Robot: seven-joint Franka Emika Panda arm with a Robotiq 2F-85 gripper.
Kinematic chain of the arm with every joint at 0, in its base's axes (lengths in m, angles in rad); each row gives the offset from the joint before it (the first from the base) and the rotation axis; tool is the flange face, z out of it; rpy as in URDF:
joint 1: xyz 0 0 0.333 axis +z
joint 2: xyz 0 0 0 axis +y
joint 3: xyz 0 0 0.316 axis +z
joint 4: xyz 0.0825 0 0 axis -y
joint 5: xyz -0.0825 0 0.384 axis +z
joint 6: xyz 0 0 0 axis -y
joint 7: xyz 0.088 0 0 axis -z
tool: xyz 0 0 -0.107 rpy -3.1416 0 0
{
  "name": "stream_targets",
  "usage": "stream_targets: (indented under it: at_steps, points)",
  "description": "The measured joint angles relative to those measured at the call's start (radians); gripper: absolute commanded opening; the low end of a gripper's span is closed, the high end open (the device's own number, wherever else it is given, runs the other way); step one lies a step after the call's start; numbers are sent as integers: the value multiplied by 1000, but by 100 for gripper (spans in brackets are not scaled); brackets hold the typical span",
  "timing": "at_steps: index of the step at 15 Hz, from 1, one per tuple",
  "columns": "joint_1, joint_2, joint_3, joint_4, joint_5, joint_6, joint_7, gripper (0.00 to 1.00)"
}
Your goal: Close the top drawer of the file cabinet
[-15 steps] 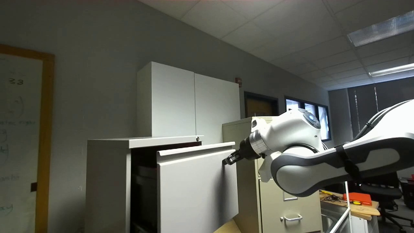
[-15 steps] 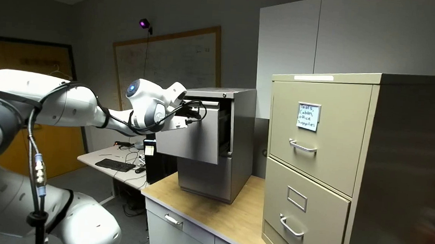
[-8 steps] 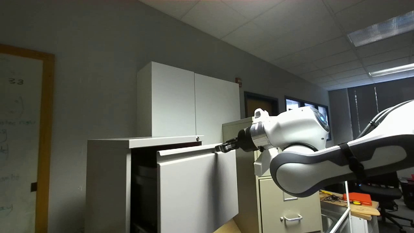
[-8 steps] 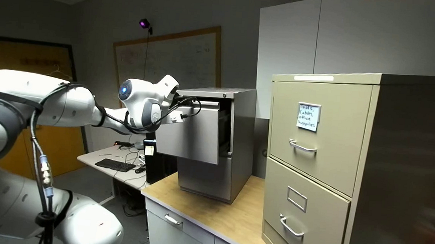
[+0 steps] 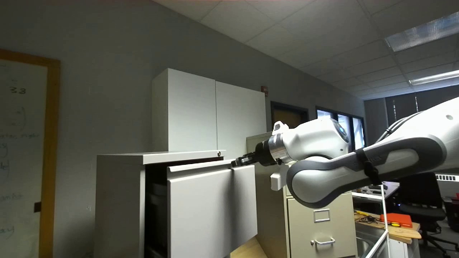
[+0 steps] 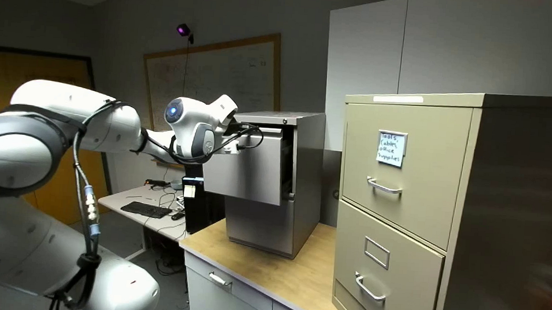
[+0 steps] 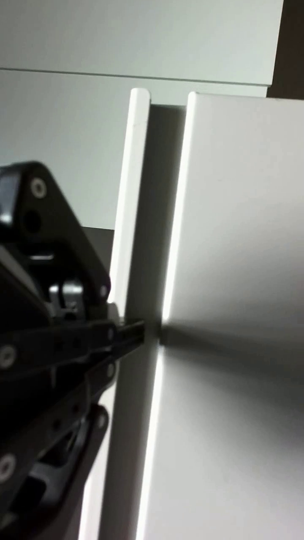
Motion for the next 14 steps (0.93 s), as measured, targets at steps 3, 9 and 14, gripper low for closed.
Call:
stream_targets:
  at_steps: [3,9,14]
  points:
    - [37,101,-36,88,15,0,0,0]
    - [146,295,-129,286,37,-24,0,0]
    - [237,407,-202,435,79,-85,-2,0]
